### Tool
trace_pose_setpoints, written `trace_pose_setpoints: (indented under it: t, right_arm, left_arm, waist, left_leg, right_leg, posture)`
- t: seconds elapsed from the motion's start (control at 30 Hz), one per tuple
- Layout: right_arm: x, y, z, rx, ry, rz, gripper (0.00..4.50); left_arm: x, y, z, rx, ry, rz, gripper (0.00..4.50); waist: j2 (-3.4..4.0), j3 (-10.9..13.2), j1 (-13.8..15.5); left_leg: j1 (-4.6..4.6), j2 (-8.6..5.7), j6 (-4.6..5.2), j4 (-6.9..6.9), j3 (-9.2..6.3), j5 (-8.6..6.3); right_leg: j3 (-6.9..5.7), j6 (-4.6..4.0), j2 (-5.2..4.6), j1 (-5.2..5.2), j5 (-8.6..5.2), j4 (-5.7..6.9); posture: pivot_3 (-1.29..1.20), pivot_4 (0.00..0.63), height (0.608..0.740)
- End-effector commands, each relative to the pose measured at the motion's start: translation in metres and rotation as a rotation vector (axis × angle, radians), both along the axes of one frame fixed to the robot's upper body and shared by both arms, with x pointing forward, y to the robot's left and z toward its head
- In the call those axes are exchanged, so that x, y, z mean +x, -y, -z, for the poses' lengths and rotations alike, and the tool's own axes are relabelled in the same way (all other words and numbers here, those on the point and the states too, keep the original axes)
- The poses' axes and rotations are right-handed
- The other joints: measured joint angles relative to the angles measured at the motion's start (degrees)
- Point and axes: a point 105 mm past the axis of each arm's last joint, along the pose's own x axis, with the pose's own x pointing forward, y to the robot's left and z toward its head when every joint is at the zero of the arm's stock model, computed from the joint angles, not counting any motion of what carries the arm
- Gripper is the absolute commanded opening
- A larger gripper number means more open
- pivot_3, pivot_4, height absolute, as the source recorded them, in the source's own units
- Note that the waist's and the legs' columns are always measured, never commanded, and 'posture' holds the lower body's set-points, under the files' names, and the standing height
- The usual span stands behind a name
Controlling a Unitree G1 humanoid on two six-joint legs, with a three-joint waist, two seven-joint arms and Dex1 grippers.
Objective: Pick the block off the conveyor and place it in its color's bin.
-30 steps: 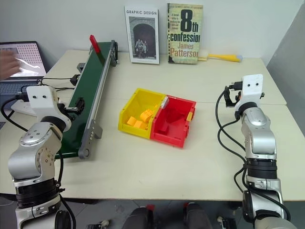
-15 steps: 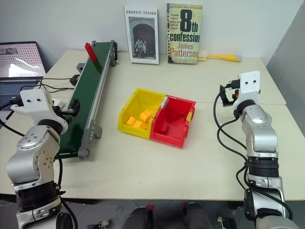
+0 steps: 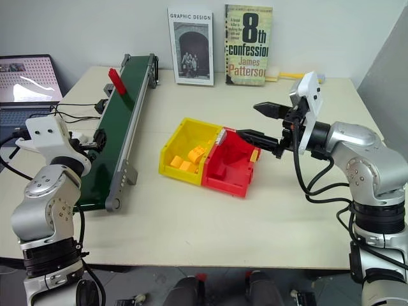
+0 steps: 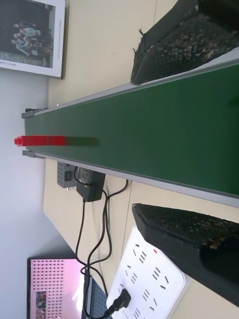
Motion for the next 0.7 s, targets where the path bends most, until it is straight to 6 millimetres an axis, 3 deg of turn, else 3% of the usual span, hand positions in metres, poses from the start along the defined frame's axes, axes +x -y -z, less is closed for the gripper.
trace_pose_setpoints:
  t: [0.03,0.7]
  right_arm:
    - [-0.0080,-0.0063,-0.0136,-0.006,0.057,-0.035,4.50]
    - [-0.0085,-0.0077,-0.0134,0.000,0.058,-0.019,4.50]
  left_arm:
    - [-0.0022,-0.0050,-0.0179,0.009,0.069,-0.011,3.96]
    - [0.0004,-0.0038,-0.0164,0.004,0.069,-0.013,3.96]
  waist:
    - [0.00,0.00,0.00]
    - [0.00,0.00,0.02]
  left_leg:
    - [0.00,0.00,0.00,0.00,0.00,0.00]
    - [-0.02,0.02,0.00,0.00,-0.02,0.00]
  right_leg:
    - [0.00,0.00,0.00,0.00,0.00,0.00]
    - [-0.01,0.00,-0.01,0.00,0.00,-0.01]
  posture:
    - [0.00,0.150,0.740]
    - [0.00,0.150,0.740]
